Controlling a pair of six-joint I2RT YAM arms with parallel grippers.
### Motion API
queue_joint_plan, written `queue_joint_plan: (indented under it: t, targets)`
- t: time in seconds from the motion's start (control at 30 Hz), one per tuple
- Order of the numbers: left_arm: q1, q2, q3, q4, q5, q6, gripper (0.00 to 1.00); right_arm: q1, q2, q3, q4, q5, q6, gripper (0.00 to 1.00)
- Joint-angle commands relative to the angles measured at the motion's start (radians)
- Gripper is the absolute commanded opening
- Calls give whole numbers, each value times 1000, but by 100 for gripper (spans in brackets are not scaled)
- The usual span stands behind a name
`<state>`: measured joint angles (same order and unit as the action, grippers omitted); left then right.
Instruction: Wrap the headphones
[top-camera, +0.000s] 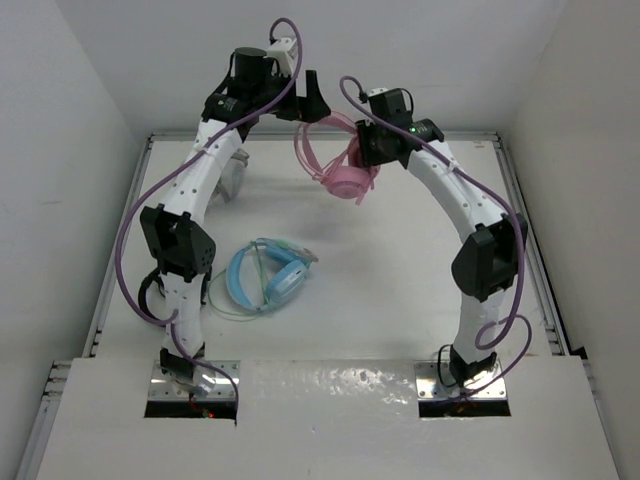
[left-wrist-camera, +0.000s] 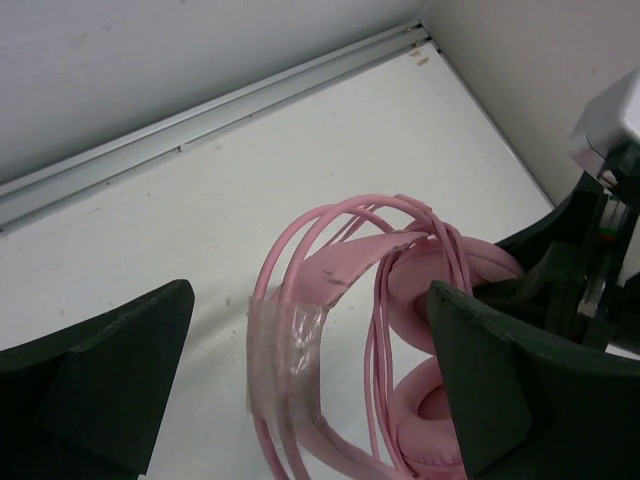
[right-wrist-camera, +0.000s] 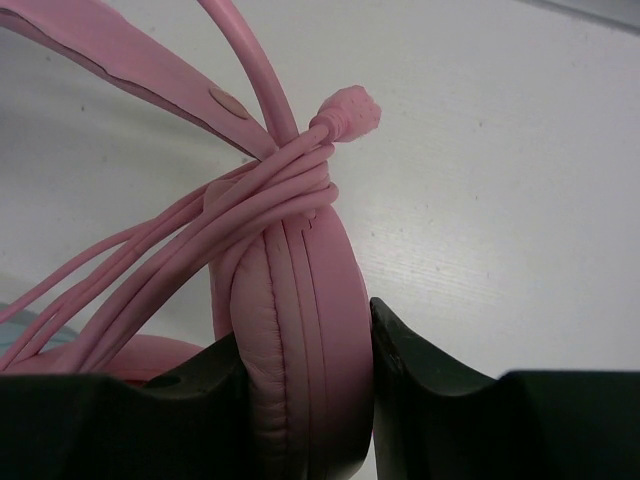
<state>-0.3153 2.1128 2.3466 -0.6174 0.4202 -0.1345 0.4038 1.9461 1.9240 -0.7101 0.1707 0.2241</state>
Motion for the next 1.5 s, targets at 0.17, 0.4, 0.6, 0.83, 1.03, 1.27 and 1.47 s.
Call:
queue_joint_plan:
  t: [0.17,0.4,0.6,0.83,1.03,1.27,1.47]
  targets:
    - [-1,-53,40,41,-8,44,100,-167,-23,9,3,-86,118,0]
    - [1,-53,37,36,-24,38,100,-260,3,-11,8,-128,67,0]
    - [1,-60,36,25,-27,49,100,-362,46,-8,1,-154,69,0]
    - [1,-60,36,21,-26,53,100,-444,68,0,0,-151,106,0]
    - [1,-62,37,18,-21,53,100,-505,68,-23,-3,-93,132,0]
    - [1,-60,34,5,-18,58,100,-513,109,39,-57,10,113,0]
    - [1,-60,34,-2,-18,61,100,-481,96,-43,-19,257,208,0]
